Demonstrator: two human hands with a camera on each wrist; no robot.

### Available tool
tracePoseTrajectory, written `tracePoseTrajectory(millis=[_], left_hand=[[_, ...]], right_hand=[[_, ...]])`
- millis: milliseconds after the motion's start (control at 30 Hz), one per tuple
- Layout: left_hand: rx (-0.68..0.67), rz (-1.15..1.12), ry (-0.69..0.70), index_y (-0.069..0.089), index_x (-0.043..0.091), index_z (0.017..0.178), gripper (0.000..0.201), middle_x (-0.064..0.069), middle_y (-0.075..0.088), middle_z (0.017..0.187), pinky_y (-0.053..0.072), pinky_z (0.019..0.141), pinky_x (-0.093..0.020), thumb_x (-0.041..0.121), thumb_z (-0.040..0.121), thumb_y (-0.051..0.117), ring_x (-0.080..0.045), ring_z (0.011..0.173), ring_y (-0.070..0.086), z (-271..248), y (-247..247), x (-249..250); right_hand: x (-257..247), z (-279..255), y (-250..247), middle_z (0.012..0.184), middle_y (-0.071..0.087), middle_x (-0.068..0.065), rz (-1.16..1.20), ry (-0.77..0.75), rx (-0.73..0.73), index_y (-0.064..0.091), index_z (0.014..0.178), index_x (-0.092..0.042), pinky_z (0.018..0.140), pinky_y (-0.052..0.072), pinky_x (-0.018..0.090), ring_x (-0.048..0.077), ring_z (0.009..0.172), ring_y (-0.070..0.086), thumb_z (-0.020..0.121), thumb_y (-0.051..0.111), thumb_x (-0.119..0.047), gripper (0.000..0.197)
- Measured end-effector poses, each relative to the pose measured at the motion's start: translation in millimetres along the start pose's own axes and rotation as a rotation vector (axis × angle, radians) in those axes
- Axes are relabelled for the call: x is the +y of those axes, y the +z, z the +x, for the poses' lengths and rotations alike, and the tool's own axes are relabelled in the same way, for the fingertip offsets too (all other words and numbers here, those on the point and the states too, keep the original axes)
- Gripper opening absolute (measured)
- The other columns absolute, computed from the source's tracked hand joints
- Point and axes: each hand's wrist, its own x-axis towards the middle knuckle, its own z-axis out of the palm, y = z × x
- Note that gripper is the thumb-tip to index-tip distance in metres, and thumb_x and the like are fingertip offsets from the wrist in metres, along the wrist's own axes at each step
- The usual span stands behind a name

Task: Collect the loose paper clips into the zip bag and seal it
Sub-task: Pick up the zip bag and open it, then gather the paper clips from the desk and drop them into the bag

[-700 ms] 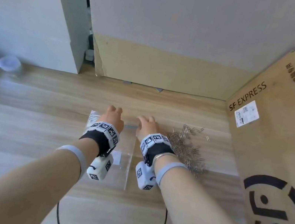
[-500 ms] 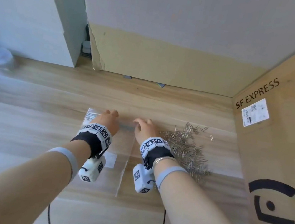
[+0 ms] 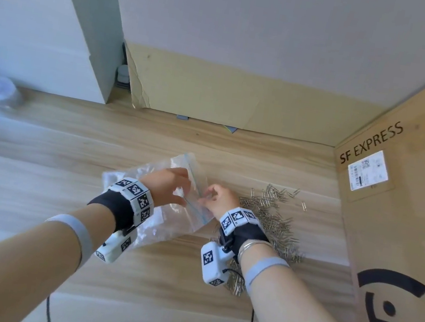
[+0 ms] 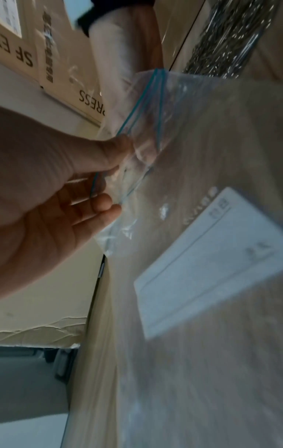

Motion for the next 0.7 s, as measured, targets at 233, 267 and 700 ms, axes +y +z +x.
tracePoseTrajectory(millis=[233, 267, 700], left_hand=[[0.181, -0.043, -0.037, 0.054, 0.019, 0.060, 0.024, -0.004, 0.030, 0.141, 0.042, 0.093, -0.039, 0.023, 0.069, 0.075, -0.023, 0.120, 0.037, -10, 2, -7], [0.171, -0.111, -0.035, 0.049, 0.023, 0.058, 0.029, -0.002, 0.028, 0.145, 0.044, 0.092, -0.039, 0.020, 0.070, 0.075, -0.021, 0.119, 0.041, -11, 3, -7], [0.172, -0.409, -0.034, 0.047, 0.034, 0.062, 0.033, 0.032, 0.034, 0.127, 0.051, 0.084, -0.033, 0.015, 0.075, 0.070, -0.015, 0.117, 0.050, -14, 43, -13]], right_hand=[[23, -14, -11, 0.088, 0.066, 0.005, -0.054, 0.083, 0.172, 0.052, 0.083, -0.016, 0.045, 0.034, 0.020, 0.014, 0.059, 0.051, 0.088, 0.052, -0.019, 0.006], [24, -18, -12, 0.086, 0.065, 0.003, -0.040, 0.048, 0.172, 0.055, 0.087, -0.014, 0.046, 0.035, 0.020, 0.012, 0.058, 0.049, 0.090, 0.050, -0.023, 0.011], [98, -36, -22, 0.153, 0.003, -0.009, -0.319, 0.252, 0.282, 0.014, 0.134, -0.051, 0.109, 0.011, 0.058, 0.030, 0.138, 0.004, 0.072, 0.042, -0.075, 0.073]])
